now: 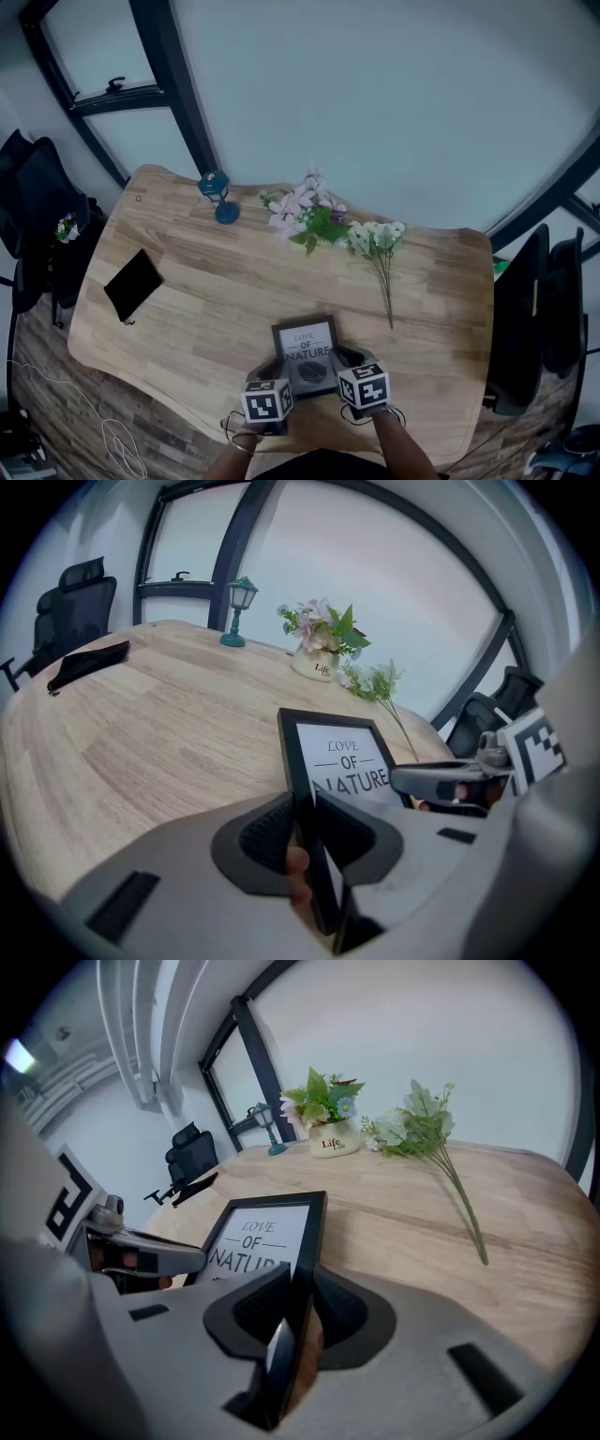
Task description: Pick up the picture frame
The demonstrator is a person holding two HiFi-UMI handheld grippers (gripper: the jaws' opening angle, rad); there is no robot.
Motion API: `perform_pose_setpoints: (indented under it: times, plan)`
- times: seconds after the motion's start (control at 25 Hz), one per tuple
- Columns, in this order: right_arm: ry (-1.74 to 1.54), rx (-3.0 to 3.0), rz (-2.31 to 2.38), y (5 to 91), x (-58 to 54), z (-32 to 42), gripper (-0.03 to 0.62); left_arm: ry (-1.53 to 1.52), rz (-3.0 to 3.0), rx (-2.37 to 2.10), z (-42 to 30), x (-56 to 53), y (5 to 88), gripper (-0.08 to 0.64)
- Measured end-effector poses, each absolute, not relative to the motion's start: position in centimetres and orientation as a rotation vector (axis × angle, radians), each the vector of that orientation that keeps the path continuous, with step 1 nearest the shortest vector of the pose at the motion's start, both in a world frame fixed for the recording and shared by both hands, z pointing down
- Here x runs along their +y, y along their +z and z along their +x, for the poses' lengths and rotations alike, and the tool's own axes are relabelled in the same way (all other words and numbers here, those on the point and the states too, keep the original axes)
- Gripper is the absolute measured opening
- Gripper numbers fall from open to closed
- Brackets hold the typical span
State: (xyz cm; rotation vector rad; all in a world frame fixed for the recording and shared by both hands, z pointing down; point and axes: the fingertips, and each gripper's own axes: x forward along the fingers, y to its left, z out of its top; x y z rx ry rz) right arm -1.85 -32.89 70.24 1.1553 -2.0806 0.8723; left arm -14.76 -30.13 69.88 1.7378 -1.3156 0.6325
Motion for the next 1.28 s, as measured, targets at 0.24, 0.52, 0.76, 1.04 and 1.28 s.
perform_pose_setpoints:
  times: [0.24,0.52,0.76,1.04,1.28]
  plan:
    - [0.861,-2.113,1.164,69.1,-32.6,-1.8,0.075,0.62,1.769,-1.338,-14.7,-29.7,68.5,0.071]
    - [0.838,-2.153,1.173,67.5,-32.5,-1.9,0.074,0.594,1.791,-1.379,-14.8,-29.4,66.6,0.071]
    - [0.821,-2.188,1.186,66.0,-32.6,-1.8,0.074,0.56,1.805,-1.412,-14.7,-29.3,64.9,0.071]
    - [0.801,-2.231,1.218,64.0,-32.2,-1.3,0.074,0.559,1.869,-1.443,-14.1,-29.0,62.8,0.071]
    - [0.786,-2.256,1.252,62.2,-31.6,-0.4,0.074,0.542,1.906,-1.453,-13.2,-28.5,61.0,0.071]
